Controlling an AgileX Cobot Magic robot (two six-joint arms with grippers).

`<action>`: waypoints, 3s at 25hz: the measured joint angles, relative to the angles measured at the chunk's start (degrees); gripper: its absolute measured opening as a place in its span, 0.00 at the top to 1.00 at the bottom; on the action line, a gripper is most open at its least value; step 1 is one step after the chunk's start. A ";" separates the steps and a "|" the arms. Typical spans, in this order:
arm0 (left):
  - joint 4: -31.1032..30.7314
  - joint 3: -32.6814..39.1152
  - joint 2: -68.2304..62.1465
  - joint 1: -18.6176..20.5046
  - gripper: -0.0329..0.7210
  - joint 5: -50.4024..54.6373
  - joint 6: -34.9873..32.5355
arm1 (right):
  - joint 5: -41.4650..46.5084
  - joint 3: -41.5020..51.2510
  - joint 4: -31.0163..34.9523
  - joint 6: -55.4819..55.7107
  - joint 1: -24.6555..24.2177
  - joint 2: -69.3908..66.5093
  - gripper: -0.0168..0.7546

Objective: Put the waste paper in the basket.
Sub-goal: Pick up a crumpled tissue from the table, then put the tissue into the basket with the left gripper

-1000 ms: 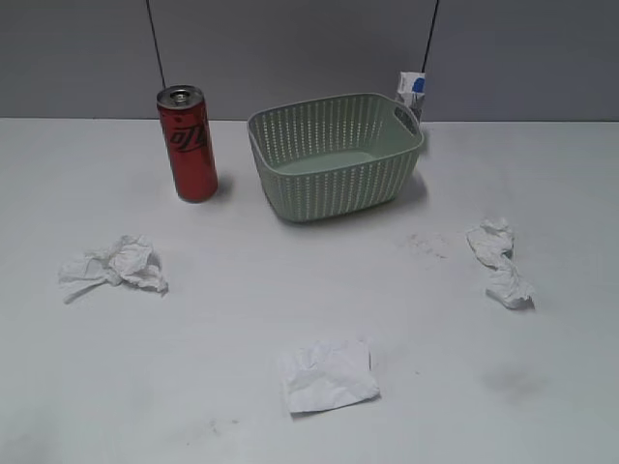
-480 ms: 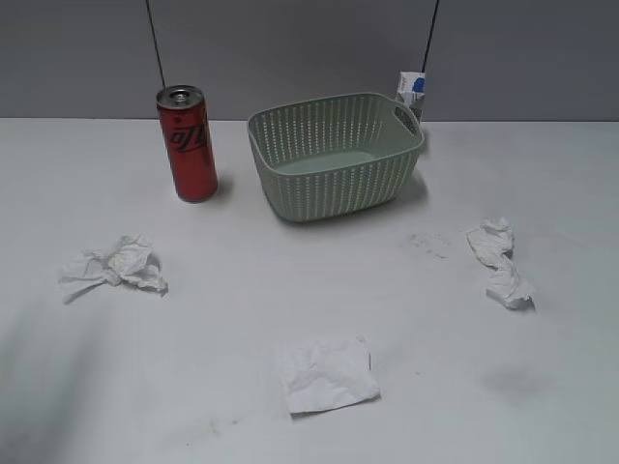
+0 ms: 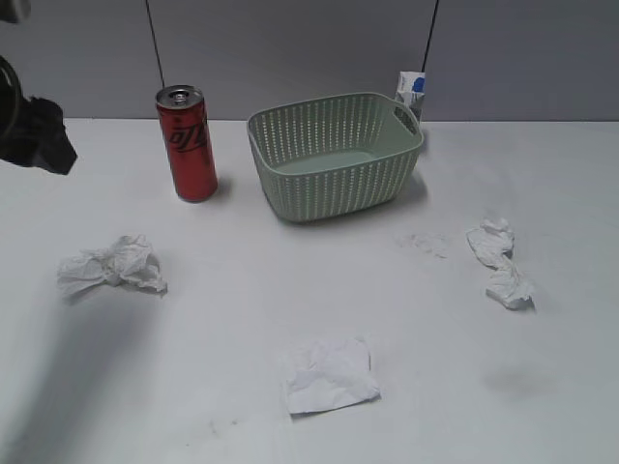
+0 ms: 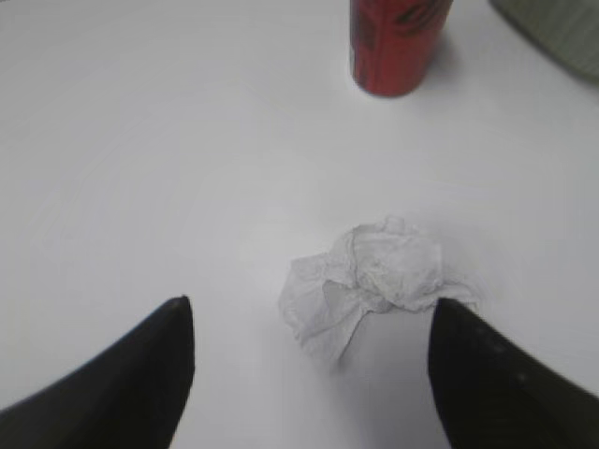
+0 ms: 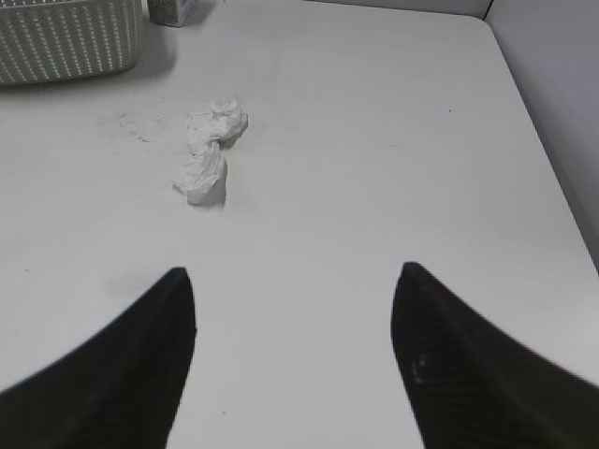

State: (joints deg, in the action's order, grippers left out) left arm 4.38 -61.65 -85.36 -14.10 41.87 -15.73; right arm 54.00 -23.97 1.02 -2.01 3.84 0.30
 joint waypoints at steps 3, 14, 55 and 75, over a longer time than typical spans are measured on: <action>0.80 -1.28 -5.61 0.00 0.17 0.44 -0.29 | 0.00 0.00 0.00 0.00 0.00 0.00 0.33; 3.00 -6.22 -21.59 -0.12 0.17 -0.11 -1.84 | 0.00 0.00 0.00 0.00 0.00 0.00 0.33; 14.99 -20.40 -8.49 -14.96 0.90 -12.18 -14.03 | 0.00 0.00 0.00 0.00 0.00 0.00 0.33; 14.30 -27.01 -39.09 -21.44 0.33 -38.52 -14.16 | 0.00 0.00 0.00 0.00 0.00 0.00 0.33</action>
State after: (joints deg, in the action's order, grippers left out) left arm 18.68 -88.66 -124.45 -35.54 3.35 -29.90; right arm 54.00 -23.97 1.02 -2.01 3.84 0.30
